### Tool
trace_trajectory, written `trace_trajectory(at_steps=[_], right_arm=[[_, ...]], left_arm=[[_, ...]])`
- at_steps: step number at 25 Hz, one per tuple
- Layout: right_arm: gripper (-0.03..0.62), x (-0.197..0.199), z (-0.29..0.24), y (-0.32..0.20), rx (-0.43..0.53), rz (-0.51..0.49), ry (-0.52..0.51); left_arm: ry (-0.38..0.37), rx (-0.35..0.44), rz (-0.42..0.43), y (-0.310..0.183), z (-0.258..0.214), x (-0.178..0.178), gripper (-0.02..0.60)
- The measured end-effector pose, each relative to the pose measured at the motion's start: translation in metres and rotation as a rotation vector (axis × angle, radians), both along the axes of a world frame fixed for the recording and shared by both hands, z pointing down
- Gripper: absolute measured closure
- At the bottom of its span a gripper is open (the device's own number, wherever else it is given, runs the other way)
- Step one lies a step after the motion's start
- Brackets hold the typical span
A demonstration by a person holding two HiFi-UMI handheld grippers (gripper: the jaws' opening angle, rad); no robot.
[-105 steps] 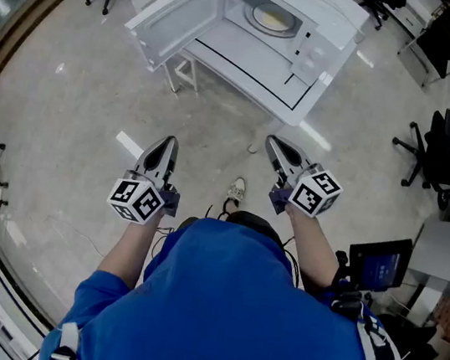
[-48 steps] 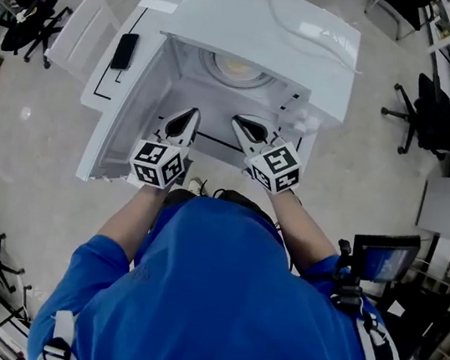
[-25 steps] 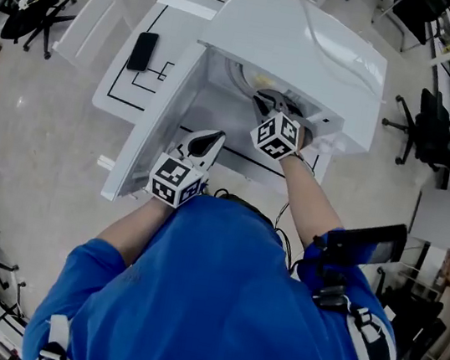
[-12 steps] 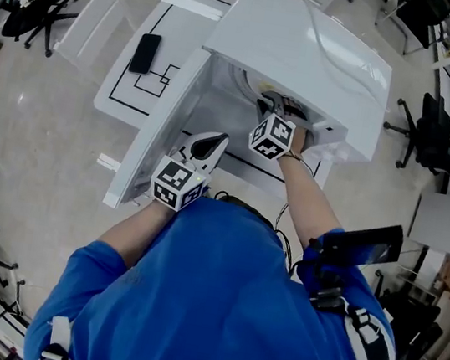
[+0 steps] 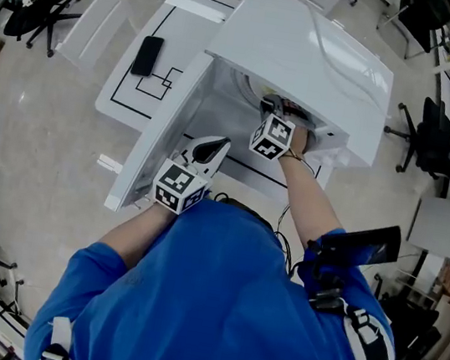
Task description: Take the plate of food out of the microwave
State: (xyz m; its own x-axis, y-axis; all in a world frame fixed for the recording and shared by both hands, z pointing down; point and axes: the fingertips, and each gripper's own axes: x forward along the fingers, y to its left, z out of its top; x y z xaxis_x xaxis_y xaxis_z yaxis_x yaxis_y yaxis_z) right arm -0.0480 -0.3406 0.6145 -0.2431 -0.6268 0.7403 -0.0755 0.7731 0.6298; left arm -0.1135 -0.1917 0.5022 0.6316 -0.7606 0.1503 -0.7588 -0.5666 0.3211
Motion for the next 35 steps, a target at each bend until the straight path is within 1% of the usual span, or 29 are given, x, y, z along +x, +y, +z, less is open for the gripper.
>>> trace_trajectory(at_steps=[9, 20, 30, 35], right_arm=[[0.572, -0.004, -0.003, 0.010, 0.010, -0.021, 0.007], [0.572, -0.007, -0.008, 0.040, 0.022, -0.045, -0.001], [0.572, -0.001, -0.008, 0.058, 0.023, -0.044, -0.005], [0.571, -0.002, -0.007, 0.063, 0.005, -0.038, -0.030]], left_arm=[[0.002, -0.001, 0.002, -0.001, 0.000, 0.004, 0.572], [-0.001, -0.007, -0.003, 0.008, 0.002, 0.002, 0.572], [-0.002, -0.010, 0.011, 0.012, 0.004, 0.005, 0.572], [-0.006, -0.011, 0.019, 0.013, 0.004, 0.005, 0.572]])
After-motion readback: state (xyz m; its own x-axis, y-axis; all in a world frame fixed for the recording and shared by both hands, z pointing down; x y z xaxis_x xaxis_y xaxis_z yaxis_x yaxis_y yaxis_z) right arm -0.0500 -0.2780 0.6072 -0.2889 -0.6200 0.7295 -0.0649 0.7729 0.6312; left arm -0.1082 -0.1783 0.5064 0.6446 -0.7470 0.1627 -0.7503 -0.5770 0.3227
